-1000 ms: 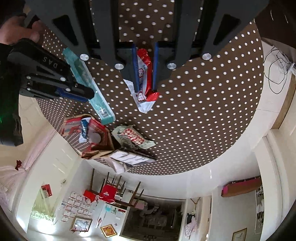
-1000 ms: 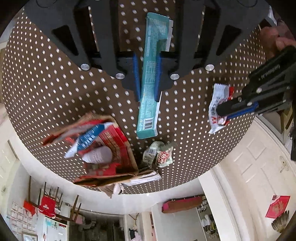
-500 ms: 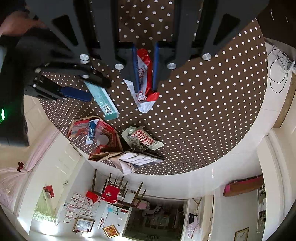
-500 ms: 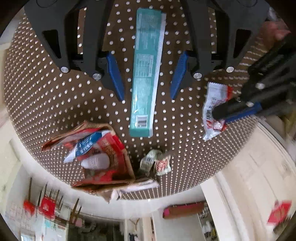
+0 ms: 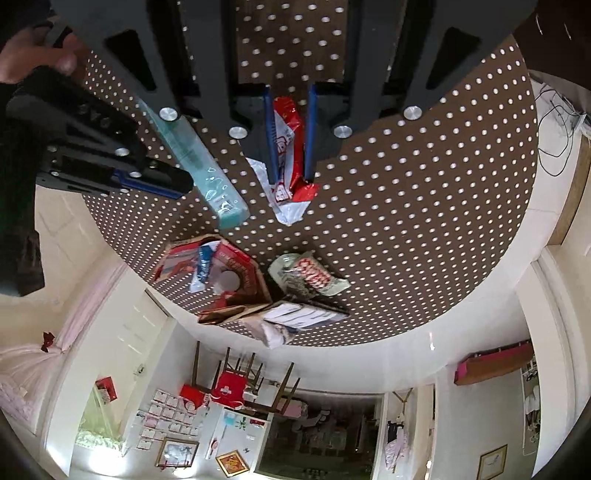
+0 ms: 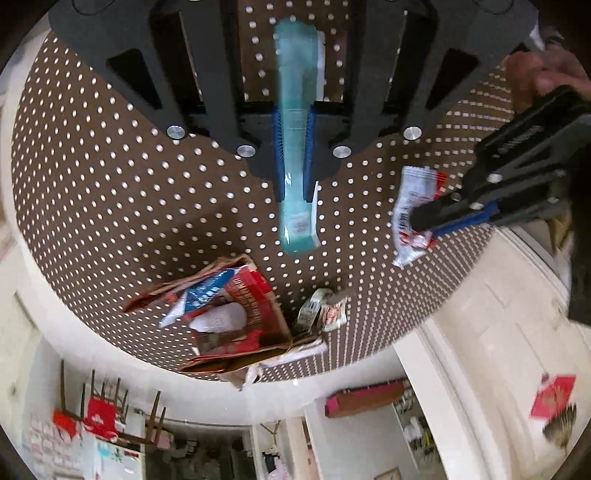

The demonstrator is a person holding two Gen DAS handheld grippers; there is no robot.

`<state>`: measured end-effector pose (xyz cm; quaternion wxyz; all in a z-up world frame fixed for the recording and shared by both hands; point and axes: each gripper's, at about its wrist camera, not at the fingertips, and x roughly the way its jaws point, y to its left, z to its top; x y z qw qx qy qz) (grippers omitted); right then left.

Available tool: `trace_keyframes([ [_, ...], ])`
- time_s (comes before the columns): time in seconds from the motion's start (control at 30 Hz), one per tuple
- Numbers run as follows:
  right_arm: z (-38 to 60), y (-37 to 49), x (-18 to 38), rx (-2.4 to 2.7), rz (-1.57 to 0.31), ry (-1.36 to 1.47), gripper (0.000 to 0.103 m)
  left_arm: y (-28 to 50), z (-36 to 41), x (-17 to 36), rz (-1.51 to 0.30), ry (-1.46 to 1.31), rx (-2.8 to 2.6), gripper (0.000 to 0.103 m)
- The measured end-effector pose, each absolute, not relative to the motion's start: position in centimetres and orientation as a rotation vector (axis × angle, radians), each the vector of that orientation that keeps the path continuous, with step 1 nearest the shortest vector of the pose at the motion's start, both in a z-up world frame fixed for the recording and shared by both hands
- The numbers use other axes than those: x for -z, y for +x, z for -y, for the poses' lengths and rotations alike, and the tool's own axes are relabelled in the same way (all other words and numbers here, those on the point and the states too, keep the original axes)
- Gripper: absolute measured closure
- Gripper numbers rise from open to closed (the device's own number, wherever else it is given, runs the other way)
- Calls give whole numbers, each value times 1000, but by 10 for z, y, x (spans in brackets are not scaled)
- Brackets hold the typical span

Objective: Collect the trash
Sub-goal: 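Lift the teal package with the right tool while the left tool holds the red-white wrapper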

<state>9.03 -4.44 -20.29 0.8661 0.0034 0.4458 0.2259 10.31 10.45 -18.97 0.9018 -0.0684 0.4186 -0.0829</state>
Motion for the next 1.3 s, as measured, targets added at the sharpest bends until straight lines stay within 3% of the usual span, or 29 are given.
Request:
trace_keyframes([
  [0.07, 50, 88, 201, -468, -959, 25, 82, 104, -100, 188, -865, -137, 179, 90],
  [0.13, 53, 77, 196, -462, -946, 8, 41, 104, -97, 188, -864, -130, 184, 90],
  [0.3, 41, 55, 197, -443, -952, -142, 43, 103, -97, 191, -873, -129, 180, 90],
  [0.33, 34, 52, 205, -412, -962, -208, 52, 102, -98, 191, -874, -130, 178, 90],
  [0.4, 29, 45, 214, -403, -939, -259, 58, 101, -99, 192, -874, -131, 174, 90],
  [0.47, 27, 37, 215, -412, -920, -279, 73, 100, -101, 191, -874, -132, 168, 90],
  [0.7, 53, 55, 213, -444, -965, -84, 77, 97, -101, 187, -866, -132, 162, 90],
  [0.73, 62, 56, 210, -456, -966, -38, 95, 97, -100, 186, -866, -128, 163, 90],
  [1.03, 103, 49, 195, -475, -971, 86, 91, 99, -74, 183, -869, -106, 207, 90],
  [1.07, 100, 47, 193, -473, -971, 66, 86, 99, -72, 182, -869, -106, 209, 90],
  [1.1, 98, 45, 192, -467, -972, 51, 56, 99, -71, 182, -868, -106, 210, 90],
  [1.13, 93, 41, 190, -454, -960, 14, 33, 99, -70, 182, -868, -103, 211, 90],
  [1.3, 60, 42, 205, -430, -975, -173, 34, 98, -71, 183, -873, -97, 205, 90],
])
